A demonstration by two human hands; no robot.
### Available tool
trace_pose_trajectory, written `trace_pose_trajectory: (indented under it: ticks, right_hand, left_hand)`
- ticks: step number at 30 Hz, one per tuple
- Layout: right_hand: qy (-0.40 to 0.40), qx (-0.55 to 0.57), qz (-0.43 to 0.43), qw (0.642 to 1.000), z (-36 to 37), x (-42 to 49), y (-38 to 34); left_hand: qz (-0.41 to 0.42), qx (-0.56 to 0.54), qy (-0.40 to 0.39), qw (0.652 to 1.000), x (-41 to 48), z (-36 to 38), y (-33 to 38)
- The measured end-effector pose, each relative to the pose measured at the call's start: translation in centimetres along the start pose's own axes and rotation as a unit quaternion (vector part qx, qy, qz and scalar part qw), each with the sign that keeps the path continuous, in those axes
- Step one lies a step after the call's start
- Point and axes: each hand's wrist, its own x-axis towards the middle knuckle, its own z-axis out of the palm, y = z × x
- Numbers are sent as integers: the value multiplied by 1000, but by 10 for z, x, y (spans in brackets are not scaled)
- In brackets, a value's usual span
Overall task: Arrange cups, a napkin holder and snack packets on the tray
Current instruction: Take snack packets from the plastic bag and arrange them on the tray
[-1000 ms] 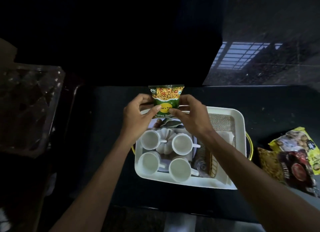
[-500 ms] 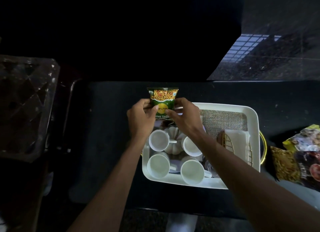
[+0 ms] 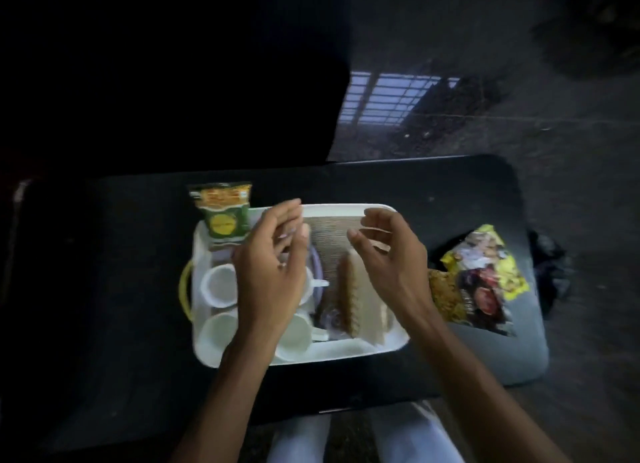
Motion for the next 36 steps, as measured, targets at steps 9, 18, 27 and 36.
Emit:
trace_pose_trajectory:
  ticks: [9,18,27,36]
  right_hand:
    - [25,-208,-61,976,-145,-17,67]
    - [-13,-135,15,991,-189,-21,126]
    - [-65,51,89,993,-199,-22,151]
    - [-159,140,103,972,-213,-35,159]
  left_hand:
    - [103,186,-273,938,-48,156,32]
    - [79,333,-425,838,-32,216,2]
    - [72,365,-431,822,-23,214,-5]
    - [58,280,-356,890,-34,194,17]
